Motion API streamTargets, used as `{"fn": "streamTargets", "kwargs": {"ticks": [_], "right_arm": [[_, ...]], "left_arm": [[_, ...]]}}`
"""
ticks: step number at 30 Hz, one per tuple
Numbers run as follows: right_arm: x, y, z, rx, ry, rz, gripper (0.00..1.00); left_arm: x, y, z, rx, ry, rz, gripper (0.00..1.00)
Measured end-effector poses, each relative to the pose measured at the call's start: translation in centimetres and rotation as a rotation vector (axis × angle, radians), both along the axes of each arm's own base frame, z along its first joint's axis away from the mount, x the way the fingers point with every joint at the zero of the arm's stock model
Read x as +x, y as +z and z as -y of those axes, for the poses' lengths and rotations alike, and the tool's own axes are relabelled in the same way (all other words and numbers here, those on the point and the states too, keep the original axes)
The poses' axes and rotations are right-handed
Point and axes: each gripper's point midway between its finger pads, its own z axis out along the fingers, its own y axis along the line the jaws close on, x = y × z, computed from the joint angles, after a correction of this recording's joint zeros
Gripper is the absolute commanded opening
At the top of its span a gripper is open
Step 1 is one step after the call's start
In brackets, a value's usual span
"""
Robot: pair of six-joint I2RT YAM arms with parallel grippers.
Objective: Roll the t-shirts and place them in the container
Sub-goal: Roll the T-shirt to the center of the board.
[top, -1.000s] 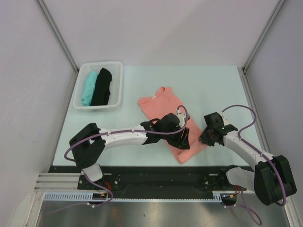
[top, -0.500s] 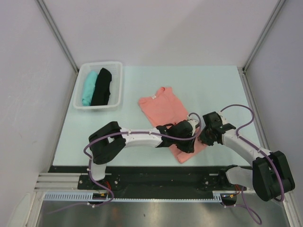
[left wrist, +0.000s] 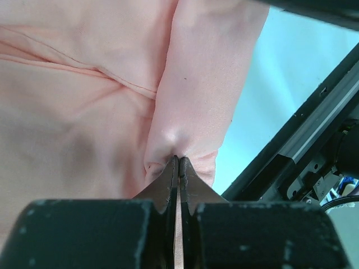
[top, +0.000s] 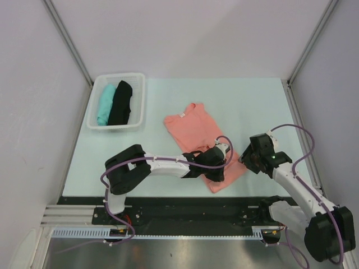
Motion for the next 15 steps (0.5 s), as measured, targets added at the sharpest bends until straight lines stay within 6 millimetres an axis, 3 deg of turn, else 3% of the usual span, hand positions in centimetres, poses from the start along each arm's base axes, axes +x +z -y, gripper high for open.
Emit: {"fn": "streamTargets", "kwargs": {"ticks": [6,15], "right_arm": [[-1.1,1.1,0.7,0.015,-0.006,0.070,0.61],[-2.9,-2.7,1.0,0.005,0.001,-0.014,0.67]], "left_arm": [[0.0,-0.1,0.0,0.000,0.008,-0.005,0.02],[0.1,-0.1,0.0,0.001,0.008,-0.005,0.02]]}}
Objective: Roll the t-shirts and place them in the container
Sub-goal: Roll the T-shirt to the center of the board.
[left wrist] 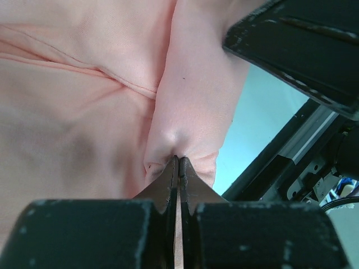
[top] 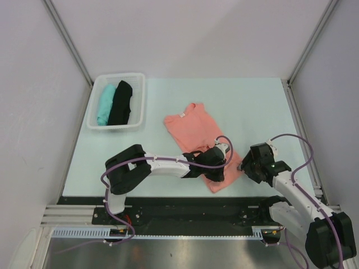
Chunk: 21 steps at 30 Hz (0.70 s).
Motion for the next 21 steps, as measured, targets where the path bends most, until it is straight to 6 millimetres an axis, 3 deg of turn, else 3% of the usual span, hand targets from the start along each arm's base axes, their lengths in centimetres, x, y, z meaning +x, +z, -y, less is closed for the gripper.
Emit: {"fn": "streamTargets", "kwargs": {"ticks": [3,6,8,9,12,21], "right_arm": [[0.6,-0.5,-0.2,0.007,-0.014,-0.003,0.64],[1.2,-0.9,-0.4,0.015,-0.029,-0.007,0.52],[1.6,-1.2,-0.7,0.026,-0.037,-0.011,0.35],[1.7,-1.3,-0.8,0.033,-0.042,-0.012,0.21],[2.0,-1.2,-1.1,0.054,-0.062,-0.007,0.00],[1.5,-0.2,-0.7,0.099,-0.151,0.006,0.00]], "left_arm": [[0.0,0.0,0.0,0.000,0.000,0.000,0.02],[0.0,0.0,0.0,0.000,-0.001,0.000,0.02],[0.0,0.0,0.0,0.001,-0.001,0.001,0.03],[0.0,0.0,0.0,0.000,-0.002,0.001,0.03],[0.0,0.0,0.0,0.001,-0.008,0.005,0.05],[0.1,0.0,-0.1,0.008,-0.034,0.028,0.14]]}}
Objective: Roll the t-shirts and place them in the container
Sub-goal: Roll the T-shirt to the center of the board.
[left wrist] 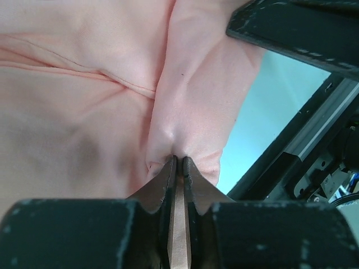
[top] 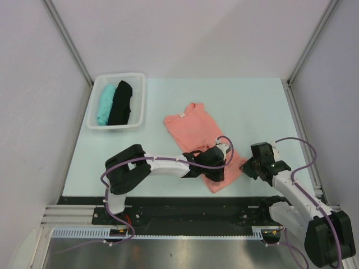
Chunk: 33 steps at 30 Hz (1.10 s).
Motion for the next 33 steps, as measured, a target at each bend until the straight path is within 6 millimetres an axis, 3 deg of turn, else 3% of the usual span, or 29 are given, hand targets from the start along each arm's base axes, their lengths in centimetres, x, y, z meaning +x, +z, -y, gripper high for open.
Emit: {"fn": "streamTargets", "kwargs": {"ticks": [8,14,17,23,28,33], "right_arm": [[-0.5,1.6,0.5,0.115,-0.127,0.013,0.00],[-1.3,0.3,1.2,0.130,-0.176,-0.071,0.00],[-1.5,-0.5,1.3,0.118,-0.177,-0.124,0.00],[-0.9,-0.2,1.3,0.094,-0.153,-0.162,0.00],[-0.4,0.2,1.4,0.074,-0.151,-0.183,0.00],[0.0,0.2,1.5,0.059,-0.156,-0.215,0.00]], "left_arm": [[-0.1,0.3,0.1,-0.001,-0.024,0.021,0.14],[-0.4,0.4,0.1,0.001,-0.044,0.033,0.25],[-0.8,0.5,0.0,0.003,-0.063,0.046,0.37],[-1.8,1.4,-0.1,0.010,-0.117,0.103,0.53],[-2.7,2.5,-0.3,0.038,-0.162,0.190,0.59],[-4.7,2.2,-0.7,0.115,-0.240,0.297,0.61]]}}
